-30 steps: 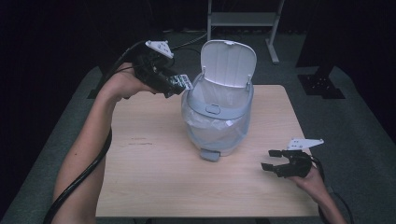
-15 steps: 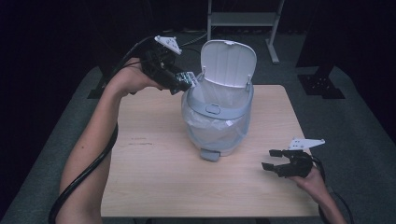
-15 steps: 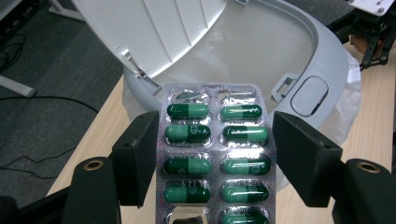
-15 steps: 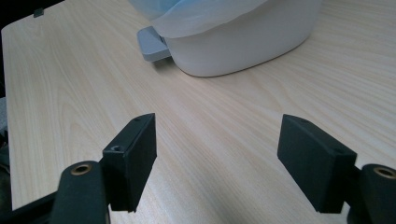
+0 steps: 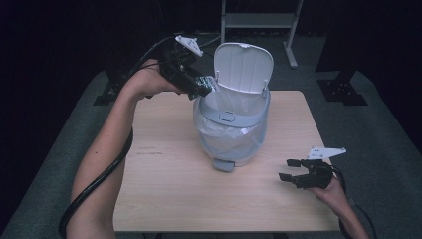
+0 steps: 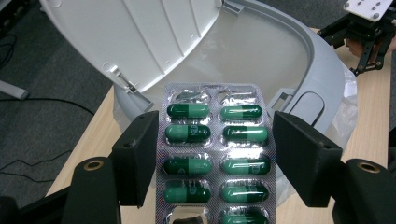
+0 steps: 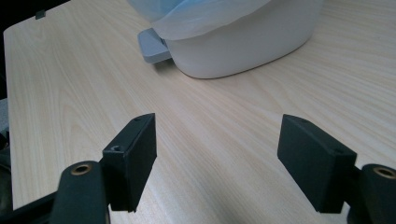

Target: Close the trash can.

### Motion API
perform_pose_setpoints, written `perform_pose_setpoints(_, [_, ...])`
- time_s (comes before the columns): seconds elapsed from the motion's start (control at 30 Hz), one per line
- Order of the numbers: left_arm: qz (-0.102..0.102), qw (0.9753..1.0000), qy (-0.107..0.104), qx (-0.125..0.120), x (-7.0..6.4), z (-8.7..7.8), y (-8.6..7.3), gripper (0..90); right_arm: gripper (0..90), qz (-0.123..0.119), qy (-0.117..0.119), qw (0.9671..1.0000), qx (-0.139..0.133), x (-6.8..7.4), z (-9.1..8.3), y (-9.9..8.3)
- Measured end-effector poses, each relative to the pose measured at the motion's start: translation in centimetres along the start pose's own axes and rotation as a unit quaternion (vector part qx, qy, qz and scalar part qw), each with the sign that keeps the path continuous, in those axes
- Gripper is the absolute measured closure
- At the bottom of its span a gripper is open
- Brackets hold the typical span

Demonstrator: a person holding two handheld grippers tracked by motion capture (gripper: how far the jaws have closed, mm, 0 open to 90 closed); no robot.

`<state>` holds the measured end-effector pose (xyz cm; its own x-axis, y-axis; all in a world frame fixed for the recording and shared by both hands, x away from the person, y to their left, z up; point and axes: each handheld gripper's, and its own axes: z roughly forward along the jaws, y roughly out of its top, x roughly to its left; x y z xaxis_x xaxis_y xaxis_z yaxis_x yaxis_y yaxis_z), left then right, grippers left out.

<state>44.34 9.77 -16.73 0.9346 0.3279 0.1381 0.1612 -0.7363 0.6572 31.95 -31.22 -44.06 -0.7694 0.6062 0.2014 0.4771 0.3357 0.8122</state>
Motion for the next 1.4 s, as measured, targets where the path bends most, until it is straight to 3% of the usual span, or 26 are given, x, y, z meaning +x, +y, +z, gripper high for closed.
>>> perform_pose_setpoints(0.7, [0.016,0.9998,-0.014,0.003,-0.1,1.9,2.4,33.3,27.2,0.000,0.000,1.0000,-0.003,-0.1,0.0,0.1])
perform_pose_setpoints(1.4, [0.025,0.9994,-0.021,0.010,-0.2,3.6,3.2,33.3,27.2,-0.002,-0.002,1.0000,0.000,-0.1,-0.1,0.0])
